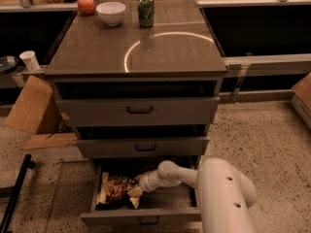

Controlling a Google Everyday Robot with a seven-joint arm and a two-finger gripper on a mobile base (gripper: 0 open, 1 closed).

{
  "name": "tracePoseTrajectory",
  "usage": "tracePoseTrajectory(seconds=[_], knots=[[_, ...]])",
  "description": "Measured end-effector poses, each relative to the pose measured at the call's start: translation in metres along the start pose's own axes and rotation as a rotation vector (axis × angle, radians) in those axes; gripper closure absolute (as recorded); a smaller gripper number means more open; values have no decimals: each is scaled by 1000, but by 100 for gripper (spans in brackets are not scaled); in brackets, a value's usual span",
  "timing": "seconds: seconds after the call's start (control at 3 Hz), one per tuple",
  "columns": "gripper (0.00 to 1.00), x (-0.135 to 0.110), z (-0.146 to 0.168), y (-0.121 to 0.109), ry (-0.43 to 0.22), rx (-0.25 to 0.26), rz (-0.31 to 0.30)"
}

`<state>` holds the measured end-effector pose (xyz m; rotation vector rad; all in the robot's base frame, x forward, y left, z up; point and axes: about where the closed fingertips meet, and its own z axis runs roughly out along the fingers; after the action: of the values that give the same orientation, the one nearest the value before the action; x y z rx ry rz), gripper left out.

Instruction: Pick brown chip bag from bottom drawer and place on counter

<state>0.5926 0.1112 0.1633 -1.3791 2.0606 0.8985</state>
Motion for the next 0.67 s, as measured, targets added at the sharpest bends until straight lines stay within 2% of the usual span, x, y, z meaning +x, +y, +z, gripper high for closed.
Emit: tracePoseTrajectory(seconds=[0.33, 0.67], knots=[[87, -8, -8, 15, -51, -11, -31], [100, -23, -36, 37, -132, 6, -93]])
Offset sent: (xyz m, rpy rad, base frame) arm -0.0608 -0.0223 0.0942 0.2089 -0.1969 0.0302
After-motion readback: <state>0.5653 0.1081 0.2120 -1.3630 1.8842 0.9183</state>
